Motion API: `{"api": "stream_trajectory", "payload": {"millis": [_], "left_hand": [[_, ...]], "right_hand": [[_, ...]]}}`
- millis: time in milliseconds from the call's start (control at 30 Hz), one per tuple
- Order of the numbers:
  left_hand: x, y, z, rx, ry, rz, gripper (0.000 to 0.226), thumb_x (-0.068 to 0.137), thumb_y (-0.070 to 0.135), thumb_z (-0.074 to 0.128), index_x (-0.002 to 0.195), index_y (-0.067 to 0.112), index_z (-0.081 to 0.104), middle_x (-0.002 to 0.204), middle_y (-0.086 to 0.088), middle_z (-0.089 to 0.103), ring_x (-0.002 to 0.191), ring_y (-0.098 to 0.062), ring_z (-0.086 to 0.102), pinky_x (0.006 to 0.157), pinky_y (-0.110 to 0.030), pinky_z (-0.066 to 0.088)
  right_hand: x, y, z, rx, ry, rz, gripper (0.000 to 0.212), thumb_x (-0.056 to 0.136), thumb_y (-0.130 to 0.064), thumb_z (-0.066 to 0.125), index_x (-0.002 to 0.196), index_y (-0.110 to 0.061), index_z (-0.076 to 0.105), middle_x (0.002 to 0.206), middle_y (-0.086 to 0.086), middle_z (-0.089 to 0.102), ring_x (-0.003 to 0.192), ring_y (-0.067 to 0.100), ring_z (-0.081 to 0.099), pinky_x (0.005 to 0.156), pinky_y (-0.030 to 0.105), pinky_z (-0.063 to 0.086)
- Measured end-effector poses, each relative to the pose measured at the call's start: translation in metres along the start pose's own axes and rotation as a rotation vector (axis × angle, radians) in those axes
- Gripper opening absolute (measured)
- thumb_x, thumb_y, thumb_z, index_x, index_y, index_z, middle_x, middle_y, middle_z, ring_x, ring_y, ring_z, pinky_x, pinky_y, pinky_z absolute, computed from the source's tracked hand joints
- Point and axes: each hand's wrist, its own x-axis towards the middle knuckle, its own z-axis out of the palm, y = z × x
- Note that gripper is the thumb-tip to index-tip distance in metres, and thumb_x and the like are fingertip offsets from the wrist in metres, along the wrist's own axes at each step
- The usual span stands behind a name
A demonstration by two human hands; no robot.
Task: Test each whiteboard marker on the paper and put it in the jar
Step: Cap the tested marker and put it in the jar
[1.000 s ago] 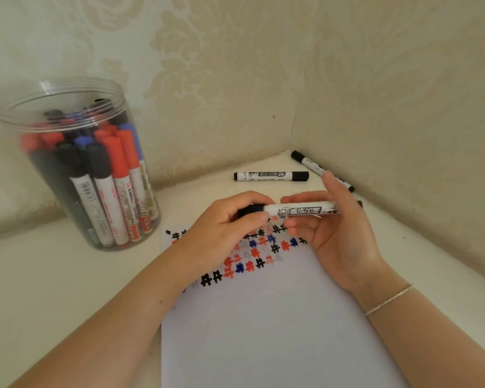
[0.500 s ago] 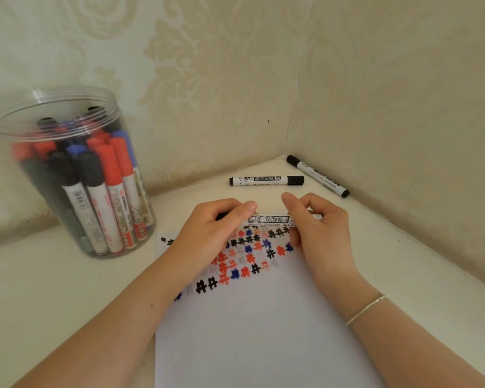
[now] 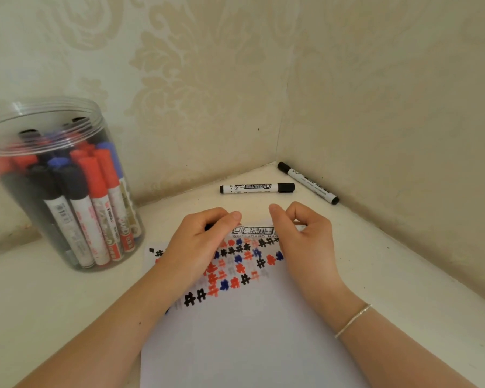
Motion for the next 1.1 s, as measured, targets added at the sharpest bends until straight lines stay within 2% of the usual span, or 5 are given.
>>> {"api": "stream_trajectory", "payload": {"millis": [233,567,767,900,1100], "left_hand": [[0.001,0.018,-0.009,-0.144,0.052,-0.025,0.018,0.094,0.031,0.052,0.090,0.016,0.061,0.048,0.011,0.037,0.048,-0.010,0.034,0.051,-0.020,0.034],[0.001,0.118,-0.089,-0.017,0.641,0.459,0.017,0.091,0.028,0.060,0.100,0.024,0.045,0.072,0.005,0.066,0.066,-0.008,0.066,0.057,-0.022,0.054],[0.009,0.151,-0.166,0.329,0.667,0.488,0.023,0.099,0.022,0.045,0.122,0.018,0.040,0.079,0.003,0.064,0.062,-0.006,0.067,0.055,-0.023,0.054],[0.007,0.153,-0.197,0.553,0.706,0.451,0.024,0.100,0.022,0.042,0.123,0.018,0.038,0.076,-0.007,0.064,0.054,-0.005,0.064,0.055,-0.018,0.049],[0.005,0.134,-0.201,0.959,0.460,0.401,0.028,0.098,0.028,0.041,0.125,0.021,0.036,0.070,-0.009,0.061,0.065,-0.031,0.064,0.067,-0.048,0.050]], "right_hand": [[0.002,-0.021,0.006,0.057,0.024,0.019,0.040,0.093,-0.025,0.058,0.062,-0.009,0.038,0.048,-0.003,0.028,0.041,0.007,0.022,0.040,0.015,0.026],[0.037,-0.133,0.082,0.606,-0.324,0.313,0.024,0.092,-0.029,0.059,0.079,-0.017,0.042,0.048,-0.003,0.026,0.040,0.012,0.020,0.041,0.024,0.017],[0.043,-0.188,0.123,0.228,-0.562,0.073,0.028,0.095,-0.031,0.051,0.086,-0.006,0.060,0.063,0.005,0.054,0.039,0.013,0.044,0.044,0.021,0.039],[0.047,-0.201,0.137,-0.119,-0.658,-0.207,0.022,0.089,-0.014,0.048,0.089,-0.001,0.066,0.086,0.012,0.067,0.067,0.021,0.059,0.060,0.026,0.046],[0.040,-0.196,0.149,-0.630,-0.745,-0.500,0.024,0.084,-0.009,0.053,0.099,-0.007,0.072,0.107,0.014,0.064,0.096,0.026,0.055,0.080,0.031,0.049]]}}
